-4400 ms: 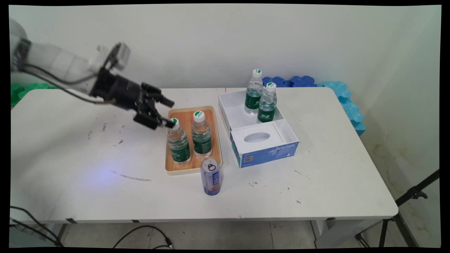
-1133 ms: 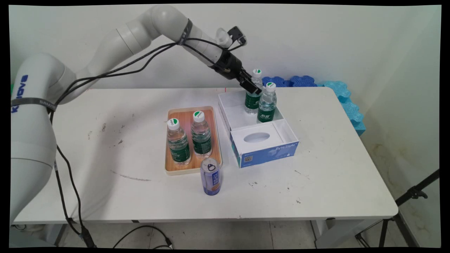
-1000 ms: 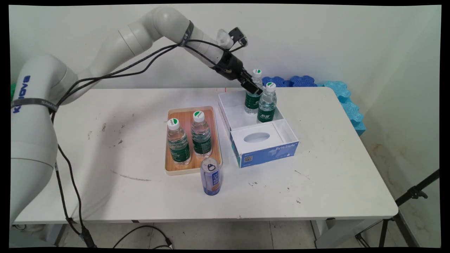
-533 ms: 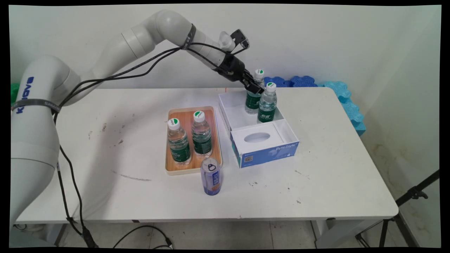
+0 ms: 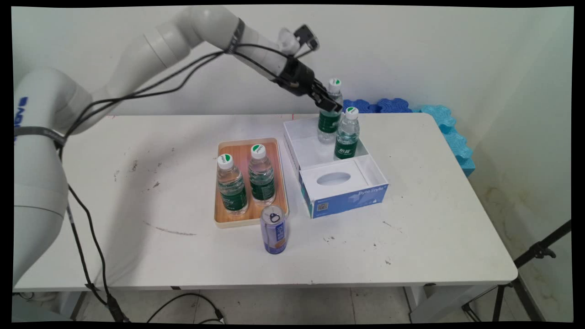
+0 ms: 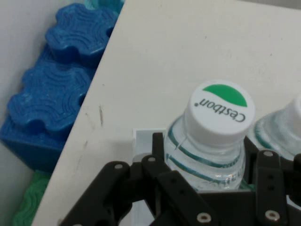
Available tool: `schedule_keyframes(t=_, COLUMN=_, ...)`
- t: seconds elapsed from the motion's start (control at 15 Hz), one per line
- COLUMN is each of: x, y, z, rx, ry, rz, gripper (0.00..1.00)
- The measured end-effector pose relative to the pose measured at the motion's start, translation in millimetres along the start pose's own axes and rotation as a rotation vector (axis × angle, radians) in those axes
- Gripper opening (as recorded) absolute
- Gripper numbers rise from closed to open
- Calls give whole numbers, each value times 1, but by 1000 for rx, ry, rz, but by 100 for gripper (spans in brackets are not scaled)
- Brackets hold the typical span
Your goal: Place the picked object on the tray
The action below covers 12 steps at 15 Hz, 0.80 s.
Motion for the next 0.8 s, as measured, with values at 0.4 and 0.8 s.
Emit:
schedule_keyframes(t=0.4, x=-4, y=8, z=-93, rx=2, ry=-6, rz=-20, gripper=0)
schedule_keyframes(t=0.8, x=-68, y=16, z=-180, rx=0, ry=-98, rz=-29, gripper=0)
